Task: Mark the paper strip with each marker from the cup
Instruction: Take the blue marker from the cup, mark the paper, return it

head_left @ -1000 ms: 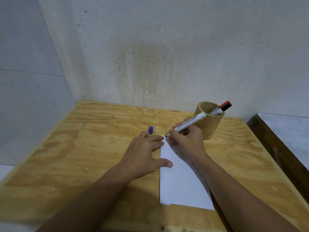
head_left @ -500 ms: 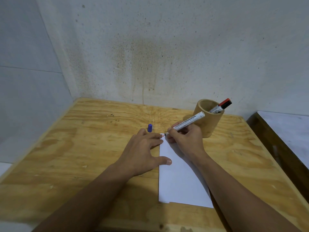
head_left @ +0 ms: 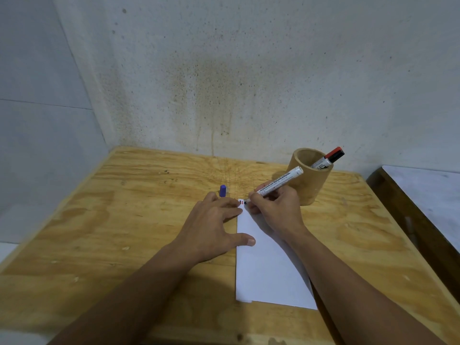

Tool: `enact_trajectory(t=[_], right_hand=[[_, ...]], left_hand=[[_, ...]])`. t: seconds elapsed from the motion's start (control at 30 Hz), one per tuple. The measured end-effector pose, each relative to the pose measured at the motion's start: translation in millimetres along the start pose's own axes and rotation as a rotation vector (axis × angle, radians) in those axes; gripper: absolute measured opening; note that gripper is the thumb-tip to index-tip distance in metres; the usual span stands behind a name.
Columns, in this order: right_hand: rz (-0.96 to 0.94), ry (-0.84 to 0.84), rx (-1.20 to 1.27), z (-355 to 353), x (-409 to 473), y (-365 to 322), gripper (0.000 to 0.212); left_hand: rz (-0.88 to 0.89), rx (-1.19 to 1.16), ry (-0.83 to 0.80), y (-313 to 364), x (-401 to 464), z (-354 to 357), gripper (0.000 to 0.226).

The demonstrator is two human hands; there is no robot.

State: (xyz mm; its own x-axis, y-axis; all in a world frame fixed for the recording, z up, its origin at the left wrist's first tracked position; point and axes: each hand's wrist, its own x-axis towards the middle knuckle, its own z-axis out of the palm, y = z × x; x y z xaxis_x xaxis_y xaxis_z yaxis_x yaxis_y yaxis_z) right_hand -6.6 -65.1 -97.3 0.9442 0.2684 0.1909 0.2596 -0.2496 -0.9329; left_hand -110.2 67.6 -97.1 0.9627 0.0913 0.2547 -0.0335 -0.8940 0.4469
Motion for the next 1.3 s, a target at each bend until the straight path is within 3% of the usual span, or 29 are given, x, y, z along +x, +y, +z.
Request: enact_trajectory(t=[0.33, 0.47, 0.53, 0.63, 0.7, 0.77, 0.9, 0.97, 1.1, 1.3], right_hand=[[-0.020, -0.005, -0.011, 0.5, -0.8, 0.2, 0.005], [0.008, 0.085, 0.195, -1.8, -4.4, -4.0, 0.003], [0.006, 0.145, 0.254, -3.9, -5.3, -5.0, 0.004], [0.001, 0.150, 0.317, -4.3, -7.1, -6.7, 0.007], [-0.015, 0.138, 0.320, -3.9, -7.0, -8.8, 0.012], [-0.035, 0.128, 0.304, -4.0, -5.9, -10.0, 0.013], [0.002, 0.115, 0.405, -10.4, -5.1, -17.1, 0.009], [0.029, 0.079, 0.468, -16.9, -5.7, -23.7, 0.006], [0.024, 0.016, 0.505, -29.2, -5.0, -40.1, 0.009], [-0.063, 0.048, 0.431, -40.3, -4.7, -55.5, 0.004]], left_hand=[[-0.001, 0.001, 0.012, -0.4, 0.6, 1.2, 0.076], [-0.011, -0.037, 0.027, 0.6, 1.1, 0.4, 0.076], [-0.042, -0.111, 0.065, 0.6, 1.8, 0.1, 0.068], [-0.095, -0.253, 0.274, -1.9, 10.6, -1.6, 0.038], [-0.144, -0.235, 0.348, -4.7, 22.3, -5.0, 0.036], [-0.205, -0.212, 0.278, -10.1, 34.3, -6.9, 0.041], [-0.250, -0.218, 0.227, -13.3, 45.2, -9.8, 0.020], [-0.352, -0.367, 0.294, -14.0, 46.5, -13.2, 0.014], [-0.518, -1.052, 0.314, -7.0, 48.3, -30.5, 0.013], [-0.510, -1.347, 0.185, 15.0, 49.5, -43.3, 0.016]])
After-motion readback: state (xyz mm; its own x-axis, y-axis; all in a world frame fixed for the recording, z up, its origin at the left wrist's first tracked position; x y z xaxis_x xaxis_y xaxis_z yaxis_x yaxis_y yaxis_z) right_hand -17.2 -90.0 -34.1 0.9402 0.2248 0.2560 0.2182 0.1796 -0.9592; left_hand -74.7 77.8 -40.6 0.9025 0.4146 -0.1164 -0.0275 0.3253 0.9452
